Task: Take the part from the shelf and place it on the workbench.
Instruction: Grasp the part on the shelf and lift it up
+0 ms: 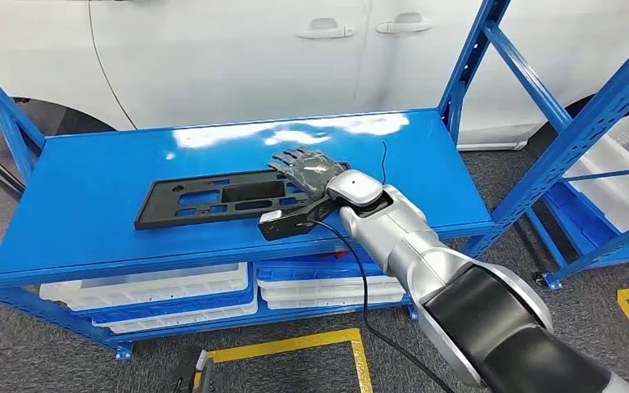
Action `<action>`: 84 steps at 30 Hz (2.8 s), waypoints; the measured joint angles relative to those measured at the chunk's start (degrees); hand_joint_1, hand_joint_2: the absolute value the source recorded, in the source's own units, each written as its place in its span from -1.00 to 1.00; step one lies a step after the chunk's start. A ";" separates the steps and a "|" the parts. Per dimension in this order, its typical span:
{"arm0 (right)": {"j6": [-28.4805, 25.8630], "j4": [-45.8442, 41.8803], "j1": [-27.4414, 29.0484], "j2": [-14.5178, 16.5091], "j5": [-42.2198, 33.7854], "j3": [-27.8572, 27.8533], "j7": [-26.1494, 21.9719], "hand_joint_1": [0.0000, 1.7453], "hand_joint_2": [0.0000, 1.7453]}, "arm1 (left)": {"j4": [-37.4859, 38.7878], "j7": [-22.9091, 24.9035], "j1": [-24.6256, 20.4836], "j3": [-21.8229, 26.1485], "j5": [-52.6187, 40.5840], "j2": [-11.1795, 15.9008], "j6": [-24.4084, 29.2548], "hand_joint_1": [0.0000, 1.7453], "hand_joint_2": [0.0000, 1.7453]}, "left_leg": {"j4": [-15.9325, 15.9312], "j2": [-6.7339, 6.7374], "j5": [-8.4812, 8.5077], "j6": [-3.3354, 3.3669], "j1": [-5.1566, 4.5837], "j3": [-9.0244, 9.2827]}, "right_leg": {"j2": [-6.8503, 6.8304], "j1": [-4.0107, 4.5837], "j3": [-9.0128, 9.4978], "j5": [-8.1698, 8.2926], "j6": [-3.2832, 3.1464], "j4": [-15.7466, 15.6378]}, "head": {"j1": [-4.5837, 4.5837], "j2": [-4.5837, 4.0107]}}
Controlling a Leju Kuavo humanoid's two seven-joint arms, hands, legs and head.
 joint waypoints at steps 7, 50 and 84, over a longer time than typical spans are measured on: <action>-0.11 0.55 1.42 -0.37 0.91 0.65 0.80 -1.00 1.00 | 0.02 -0.02 0.10 0.00 -0.18 0.00 -0.04 -1.00 -1.00 | 0.28 -0.12 -0.35 -0.31 -0.03 0.15 | -0.10 -0.32 2.14 5.37 -0.20 -5.95 | 0.00 0.00; -2.48 0.34 2.12 -1.40 -6.57 0.69 -1.56 1.00 1.00 | 0.04 -1.00 0.53 -0.39 -0.41 -0.01 -0.22 -1.00 -1.00 | 16.19 -0.07 -8.13 -2.42 -0.31 -6.94 | -0.25 0.16 7.04 7.32 -2.98 -14.34 | 0.00 0.00; 40.02 -54.93 26.41 -12.22 -100.51 -12.13 -12.63 1.00 1.00 | 0.11 -11.08 4.55 0.96 4.79 1.10 -2.39 -1.00 1.00 | 8.17 -0.08 -3.01 -2.21 -0.25 -3.47 | -0.31 0.10 8.10 6.21 -2.52 -14.38 | 0.00 0.00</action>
